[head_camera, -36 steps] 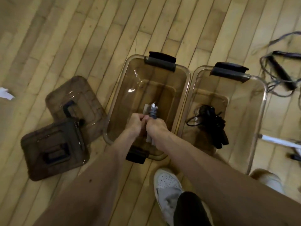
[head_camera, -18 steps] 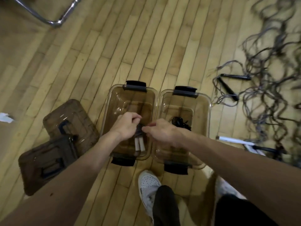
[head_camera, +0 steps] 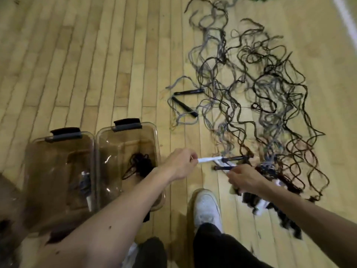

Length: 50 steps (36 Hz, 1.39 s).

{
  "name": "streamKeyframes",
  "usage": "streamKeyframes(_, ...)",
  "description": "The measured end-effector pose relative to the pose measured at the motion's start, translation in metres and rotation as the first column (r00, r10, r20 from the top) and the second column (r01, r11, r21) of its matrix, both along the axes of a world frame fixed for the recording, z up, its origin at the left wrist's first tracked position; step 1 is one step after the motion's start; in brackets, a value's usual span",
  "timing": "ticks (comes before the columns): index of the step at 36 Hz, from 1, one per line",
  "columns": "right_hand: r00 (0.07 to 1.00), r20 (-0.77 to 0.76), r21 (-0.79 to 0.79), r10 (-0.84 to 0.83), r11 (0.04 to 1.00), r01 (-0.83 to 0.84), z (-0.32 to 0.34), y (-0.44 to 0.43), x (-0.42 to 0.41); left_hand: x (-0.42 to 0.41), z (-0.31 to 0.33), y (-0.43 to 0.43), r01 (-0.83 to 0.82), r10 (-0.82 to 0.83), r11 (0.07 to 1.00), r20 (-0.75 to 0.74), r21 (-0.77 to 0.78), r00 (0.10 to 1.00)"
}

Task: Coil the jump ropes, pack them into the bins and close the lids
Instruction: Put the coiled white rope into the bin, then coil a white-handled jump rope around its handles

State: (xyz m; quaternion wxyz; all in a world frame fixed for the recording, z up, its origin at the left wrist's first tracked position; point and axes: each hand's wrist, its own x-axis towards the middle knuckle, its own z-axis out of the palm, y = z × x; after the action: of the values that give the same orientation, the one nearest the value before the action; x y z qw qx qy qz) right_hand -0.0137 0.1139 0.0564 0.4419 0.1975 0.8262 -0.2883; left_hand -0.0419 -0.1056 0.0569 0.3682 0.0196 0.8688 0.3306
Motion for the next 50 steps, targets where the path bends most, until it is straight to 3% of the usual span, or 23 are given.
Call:
streamKeyframes(4,0.996,-0.031,0.036,0.087,0.996,-0.086,-0.045,0.008,0.019,-0.006,-0.051,0.031,0.062,-0.060,0.996,0.022,-0.065,0.998)
streamKeyframes(9,0.972,-0.085,0.070,0.217,0.975,-0.212,-0.086,0.001,0.008,-0.013,-0.103,0.062,0.141,-0.147,0.984,-0.054,-0.107,0.988)
streamKeyframes(16,0.986,-0.046,0.043,0.157,0.987,-0.155,-0.125,0.004,-0.012,-0.023,-0.155,0.086,0.163,-0.168,0.983,-0.056,-0.080,0.984)
streamKeyframes(24,0.991,-0.048,-0.119,0.126,0.984,-0.131,-0.139,0.008,-0.003,-0.012,-0.168,0.076,-0.114,0.109,0.993,0.111,0.041,0.988)
streamKeyframes(30,0.967,-0.035,0.094,0.252,0.964,-0.248,-0.134,0.004,0.001,-0.005,-0.157,0.050,-0.250,0.236,0.966,0.167,0.070,0.957)
streamKeyframes(33,0.972,0.019,0.197,0.235,0.952,-0.234,-0.136,0.004,-0.001,-0.008,-0.145,0.035,-0.454,0.436,0.888,0.186,0.071,0.881)
streamKeyframes(35,0.978,0.011,0.213,0.209,0.955,-0.206,-0.134,0.003,-0.004,-0.011,-0.142,0.029,-0.630,0.591,0.766,0.249,0.123,0.767)
streamKeyframes(37,0.988,-0.051,0.167,0.147,0.976,-0.137,-0.129,-0.003,-0.008,-0.011,-0.136,0.029,-0.735,0.661,0.662,0.346,0.149,0.666)
streamKeyframes(40,0.990,-0.127,0.022,0.061,0.998,-0.059,-0.125,-0.022,-0.015,-0.006,-0.135,0.039,-0.747,0.645,0.648,0.413,0.150,0.643)
streamKeyframes(42,0.990,-0.134,-0.025,0.045,0.998,-0.049,-0.126,-0.035,-0.016,-0.002,-0.137,0.046,-0.752,0.663,0.641,0.382,0.154,0.644)
streamKeyframes(45,0.985,-0.142,-0.026,-0.102,0.995,0.100,-0.135,-0.044,-0.019,-0.001,-0.140,0.050,-0.728,0.697,0.670,0.216,0.145,0.684)
streamKeyframes(47,0.971,-0.175,0.037,-0.164,0.984,0.173,-0.141,-0.044,-0.020,-0.004,-0.144,0.048,-0.751,0.740,0.646,0.127,0.140,0.660)
streamKeyframes(50,0.971,-0.192,0.148,-0.140,0.974,0.169,-0.145,-0.044,-0.023,-0.019,-0.151,0.045,-0.806,0.800,0.576,0.107,0.140,0.590)
